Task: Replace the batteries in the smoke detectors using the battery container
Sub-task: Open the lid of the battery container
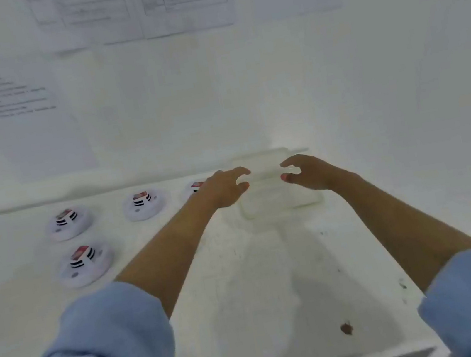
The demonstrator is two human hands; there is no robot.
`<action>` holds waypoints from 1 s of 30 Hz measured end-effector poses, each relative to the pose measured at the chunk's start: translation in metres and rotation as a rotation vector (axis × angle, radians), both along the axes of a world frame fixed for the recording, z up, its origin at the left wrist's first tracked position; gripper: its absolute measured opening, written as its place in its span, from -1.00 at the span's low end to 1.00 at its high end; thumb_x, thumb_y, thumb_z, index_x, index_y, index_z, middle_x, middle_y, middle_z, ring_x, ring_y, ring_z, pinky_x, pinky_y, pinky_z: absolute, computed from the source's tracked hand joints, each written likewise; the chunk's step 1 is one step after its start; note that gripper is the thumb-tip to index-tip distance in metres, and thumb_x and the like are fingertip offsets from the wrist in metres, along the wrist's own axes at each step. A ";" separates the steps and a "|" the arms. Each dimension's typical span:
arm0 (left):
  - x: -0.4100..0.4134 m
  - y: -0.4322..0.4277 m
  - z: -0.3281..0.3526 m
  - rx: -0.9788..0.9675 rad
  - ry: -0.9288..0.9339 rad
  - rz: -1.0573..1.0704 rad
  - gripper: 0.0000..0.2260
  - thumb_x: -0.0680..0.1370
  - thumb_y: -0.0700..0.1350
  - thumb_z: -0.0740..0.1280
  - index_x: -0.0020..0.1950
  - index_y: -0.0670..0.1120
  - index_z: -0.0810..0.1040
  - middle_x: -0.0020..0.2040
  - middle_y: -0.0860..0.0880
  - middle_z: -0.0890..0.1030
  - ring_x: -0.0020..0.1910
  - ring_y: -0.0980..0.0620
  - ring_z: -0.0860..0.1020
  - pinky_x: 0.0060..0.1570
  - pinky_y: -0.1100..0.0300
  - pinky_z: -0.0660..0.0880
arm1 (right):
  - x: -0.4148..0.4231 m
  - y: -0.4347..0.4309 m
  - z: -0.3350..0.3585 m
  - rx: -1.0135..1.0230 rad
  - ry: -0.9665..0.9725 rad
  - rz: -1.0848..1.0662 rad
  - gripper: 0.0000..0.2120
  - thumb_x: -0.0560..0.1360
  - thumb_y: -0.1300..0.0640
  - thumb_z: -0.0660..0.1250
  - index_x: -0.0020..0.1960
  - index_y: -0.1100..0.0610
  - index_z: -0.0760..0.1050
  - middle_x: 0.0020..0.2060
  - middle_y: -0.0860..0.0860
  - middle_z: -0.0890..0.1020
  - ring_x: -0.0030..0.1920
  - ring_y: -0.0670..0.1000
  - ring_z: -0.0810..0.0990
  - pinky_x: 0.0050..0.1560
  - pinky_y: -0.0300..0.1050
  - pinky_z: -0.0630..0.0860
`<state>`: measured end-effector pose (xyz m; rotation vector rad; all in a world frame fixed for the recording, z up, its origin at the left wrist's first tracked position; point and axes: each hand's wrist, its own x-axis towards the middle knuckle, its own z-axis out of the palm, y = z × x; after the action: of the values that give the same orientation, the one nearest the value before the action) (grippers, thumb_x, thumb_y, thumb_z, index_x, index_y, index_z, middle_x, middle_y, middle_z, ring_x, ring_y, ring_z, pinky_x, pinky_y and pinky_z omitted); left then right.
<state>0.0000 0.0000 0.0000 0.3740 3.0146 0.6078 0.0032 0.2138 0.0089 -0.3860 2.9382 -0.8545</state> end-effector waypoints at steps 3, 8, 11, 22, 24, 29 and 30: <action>-0.002 0.012 -0.015 -0.002 -0.048 0.025 -0.66 0.62 0.04 0.10 0.40 0.13 0.29 0.19 -0.16 0.49 0.06 -0.11 0.50 0.08 0.11 0.36 | -0.003 0.016 -0.017 -0.004 -0.013 0.015 -0.60 0.56 0.03 0.21 0.36 0.12 0.34 0.40 0.03 0.32 0.39 0.03 0.31 0.29 -0.20 0.22; -0.009 0.026 -0.036 -0.005 -0.045 0.098 -0.69 0.61 0.05 0.13 0.36 0.13 0.36 -0.08 -0.13 0.41 -0.22 -0.12 0.49 0.01 0.08 0.44 | -0.012 0.036 -0.040 -0.018 0.017 0.102 -0.61 0.57 0.03 0.20 0.36 0.12 0.35 0.42 0.07 0.28 0.43 0.03 0.22 0.40 -0.14 0.13; -0.010 0.025 -0.043 0.041 -0.046 0.101 -0.68 0.61 0.03 0.13 0.36 0.11 0.35 0.08 -0.21 0.51 -0.15 -0.08 0.48 0.13 0.05 0.44 | -0.016 0.041 -0.050 -0.040 0.041 0.132 -0.61 0.57 0.03 0.18 0.37 0.12 0.34 0.44 0.07 0.22 0.46 0.04 0.16 0.43 -0.10 0.08; 0.008 0.017 -0.041 0.913 -0.311 0.335 -0.60 0.53 -0.19 0.33 0.29 0.11 0.32 0.25 -0.05 0.40 -0.05 0.01 0.55 -0.23 0.13 0.60 | -0.026 0.062 -0.045 -0.538 -0.343 0.075 -0.66 0.55 0.22 0.25 0.29 -0.02 0.41 -0.11 0.09 0.44 -0.05 0.06 0.46 -0.12 -0.22 0.52; 0.007 0.014 -0.043 0.992 -0.341 0.345 -0.60 0.51 -0.20 0.36 0.25 0.08 0.33 0.29 -0.08 0.40 -0.05 -0.03 0.57 -0.31 0.17 0.60 | -0.029 0.067 -0.044 -0.588 -0.412 0.104 -0.62 0.52 0.25 0.29 0.30 0.01 0.41 -0.16 0.16 0.50 -0.10 0.10 0.52 -0.12 -0.19 0.58; 0.004 0.012 -0.046 1.120 -0.453 0.361 -0.64 0.52 -0.24 0.32 0.24 0.04 0.33 0.19 -0.06 0.46 -0.03 -0.06 0.56 -0.12 0.07 0.56 | -0.038 0.072 -0.044 -0.663 -0.550 0.158 -0.70 0.49 0.26 0.33 0.14 -0.04 0.46 -0.04 0.20 0.54 -0.03 0.14 0.50 0.16 0.07 0.53; 0.003 0.012 -0.046 1.139 -0.475 0.356 -0.65 0.53 -0.24 0.31 0.24 0.03 0.33 0.17 -0.06 0.47 -0.01 -0.07 0.55 -0.09 0.04 0.55 | -0.040 0.073 -0.046 -0.681 -0.581 0.168 -0.71 0.49 0.26 0.33 0.12 -0.05 0.46 -0.01 0.20 0.51 -0.01 0.14 0.48 0.19 0.10 0.49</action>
<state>0.0029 0.0120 -0.0463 -0.2802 1.9979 2.0390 -0.0367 0.2866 -0.0368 -0.3267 2.0060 -1.5988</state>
